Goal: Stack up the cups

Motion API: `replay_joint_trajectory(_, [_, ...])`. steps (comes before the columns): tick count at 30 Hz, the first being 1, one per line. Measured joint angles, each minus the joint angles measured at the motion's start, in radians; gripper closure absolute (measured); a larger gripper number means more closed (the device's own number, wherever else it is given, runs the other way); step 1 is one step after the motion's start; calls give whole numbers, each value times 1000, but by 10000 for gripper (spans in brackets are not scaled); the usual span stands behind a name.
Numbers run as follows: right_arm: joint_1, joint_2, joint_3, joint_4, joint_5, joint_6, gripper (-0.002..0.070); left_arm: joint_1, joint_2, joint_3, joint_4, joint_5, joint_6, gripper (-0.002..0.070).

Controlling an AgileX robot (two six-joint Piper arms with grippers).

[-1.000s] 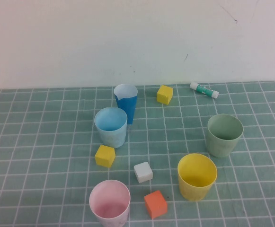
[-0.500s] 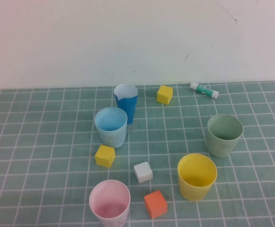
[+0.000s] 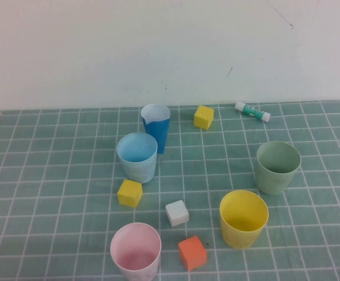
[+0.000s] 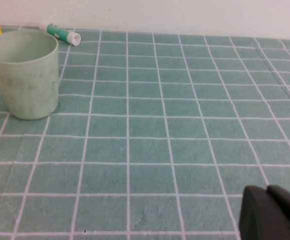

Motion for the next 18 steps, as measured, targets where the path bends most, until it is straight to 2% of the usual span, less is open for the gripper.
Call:
replay_joint_trajectory(14, [0,0,8,0,-117,0,679,0,0,0,33,-4,16,676])
replay_joint_trajectory(18, [0,0,8,-6,-175,-2,679,0,0,6,47,-81,23,677])
